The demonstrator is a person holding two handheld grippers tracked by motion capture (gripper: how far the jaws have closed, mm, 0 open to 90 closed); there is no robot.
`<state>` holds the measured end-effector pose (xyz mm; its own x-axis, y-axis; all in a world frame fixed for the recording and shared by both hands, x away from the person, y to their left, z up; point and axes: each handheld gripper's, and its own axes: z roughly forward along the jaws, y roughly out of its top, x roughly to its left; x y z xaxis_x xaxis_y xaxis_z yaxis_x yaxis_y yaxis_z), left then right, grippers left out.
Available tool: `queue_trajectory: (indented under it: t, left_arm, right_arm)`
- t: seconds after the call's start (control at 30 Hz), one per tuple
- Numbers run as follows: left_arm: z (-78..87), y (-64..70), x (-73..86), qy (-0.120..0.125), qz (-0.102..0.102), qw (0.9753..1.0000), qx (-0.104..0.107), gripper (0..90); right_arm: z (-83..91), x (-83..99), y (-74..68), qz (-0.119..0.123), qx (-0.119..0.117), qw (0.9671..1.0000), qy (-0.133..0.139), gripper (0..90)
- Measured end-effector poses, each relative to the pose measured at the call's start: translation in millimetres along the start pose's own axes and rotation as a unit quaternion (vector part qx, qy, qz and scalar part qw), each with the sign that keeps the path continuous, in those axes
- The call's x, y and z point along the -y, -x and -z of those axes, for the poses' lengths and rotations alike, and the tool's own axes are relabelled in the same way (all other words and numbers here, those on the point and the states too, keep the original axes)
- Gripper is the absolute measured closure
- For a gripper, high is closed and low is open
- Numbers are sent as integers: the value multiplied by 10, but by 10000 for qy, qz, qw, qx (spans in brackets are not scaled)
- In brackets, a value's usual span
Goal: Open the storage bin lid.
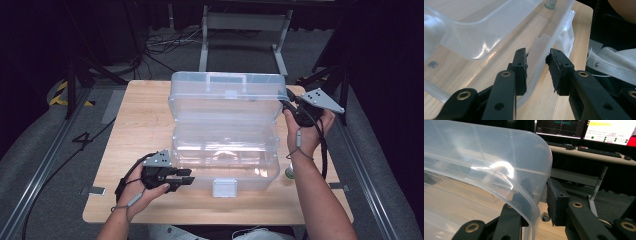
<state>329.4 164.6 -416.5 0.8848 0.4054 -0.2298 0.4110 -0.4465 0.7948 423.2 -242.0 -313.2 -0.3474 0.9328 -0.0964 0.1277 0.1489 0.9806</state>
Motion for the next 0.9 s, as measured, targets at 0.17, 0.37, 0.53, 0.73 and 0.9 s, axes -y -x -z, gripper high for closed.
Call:
queue_trajectory:
  t: [0.17, 0.37, 0.53, 0.73, 0.9]
  left_arm:
    - [-3, -2, 7, 29, 0, 10000, 33, 687]
    - [-15, -13, 27, 138, -59, 9998, 96, 700]
    - [-30, -16, 33, 175, -81, 9997, 144, 708]
    - [-33, -25, 33, 172, -119, 9996, 176, 713]
    - [-41, -26, 28, 140, -187, 9995, 196, 716]
  right_arm:
    - [-39, -44, 9, 37, 45, 9999, -127, 752]
    - [-111, -78, 33, 39, 74, 9997, -222, 761]
    - [-223, -142, 88, 20, 7, 9992, -405, 759]
    - [-300, -188, 116, -3, -14, 9984, -557, 759]
    - [-378, -224, 152, -73, -40, 9975, -697, 759]
